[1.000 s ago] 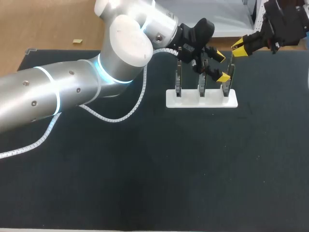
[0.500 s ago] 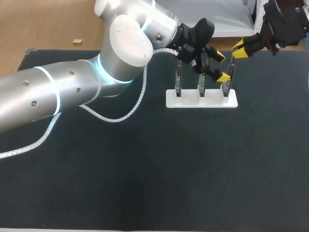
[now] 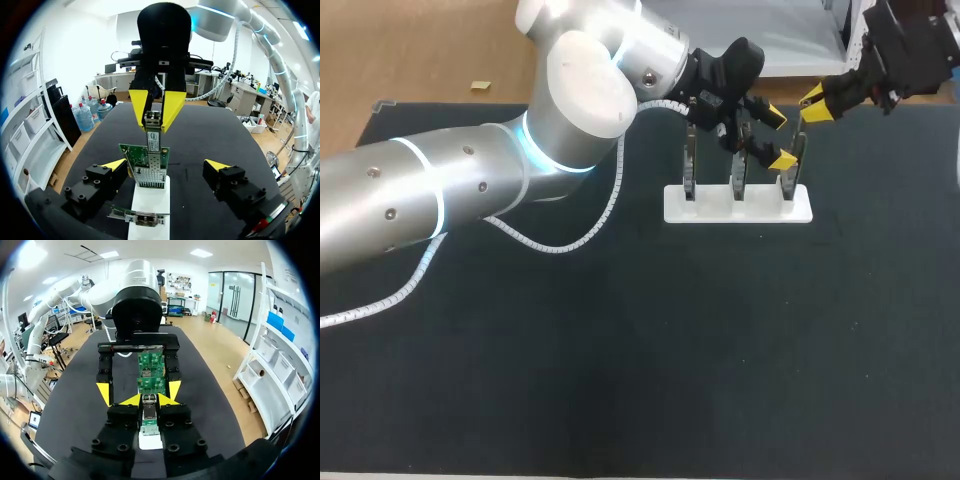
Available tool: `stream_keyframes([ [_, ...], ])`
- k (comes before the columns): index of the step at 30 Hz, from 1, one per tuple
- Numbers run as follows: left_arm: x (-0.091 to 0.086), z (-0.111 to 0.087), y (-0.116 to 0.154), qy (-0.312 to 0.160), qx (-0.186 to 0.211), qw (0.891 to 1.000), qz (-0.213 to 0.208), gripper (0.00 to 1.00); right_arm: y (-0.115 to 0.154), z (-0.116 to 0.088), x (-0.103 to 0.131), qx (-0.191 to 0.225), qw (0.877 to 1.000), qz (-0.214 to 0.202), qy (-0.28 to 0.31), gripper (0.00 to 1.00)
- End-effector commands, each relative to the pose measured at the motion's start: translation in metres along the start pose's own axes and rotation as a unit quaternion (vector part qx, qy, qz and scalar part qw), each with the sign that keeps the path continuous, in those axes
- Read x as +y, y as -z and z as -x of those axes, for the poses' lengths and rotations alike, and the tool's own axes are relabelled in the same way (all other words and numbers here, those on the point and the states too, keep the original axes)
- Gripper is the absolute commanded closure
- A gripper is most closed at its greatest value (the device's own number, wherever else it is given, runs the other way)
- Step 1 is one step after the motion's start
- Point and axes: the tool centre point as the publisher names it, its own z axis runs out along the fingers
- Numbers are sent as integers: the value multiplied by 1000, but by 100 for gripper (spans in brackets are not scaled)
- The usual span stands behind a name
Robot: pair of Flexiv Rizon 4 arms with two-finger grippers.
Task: Pick up the optical module with the left hand, and insert it into the network port with the right hand.
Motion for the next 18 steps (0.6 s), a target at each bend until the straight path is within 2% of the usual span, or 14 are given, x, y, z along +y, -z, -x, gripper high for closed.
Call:
stream_keyframes([
  [1,1,1,0,1,2,1000,0,0,-2,-1,-1,1,1000,1,-1,100],
  [6,1,1,0,1,2,1000,0,0,-1,0,0,2,1000,4,0,100],
  [7,1,1,0,1,2,1000,0,0,0,0,0,1,1000,5,0,59],
  [8,1,1,0,1,2,1000,0,0,0,0,0,0,1000,6,-1,0],
  [18,1,1,0,1,2,1000,0,0,10,6,2,-20,1000,6,1,0],
])
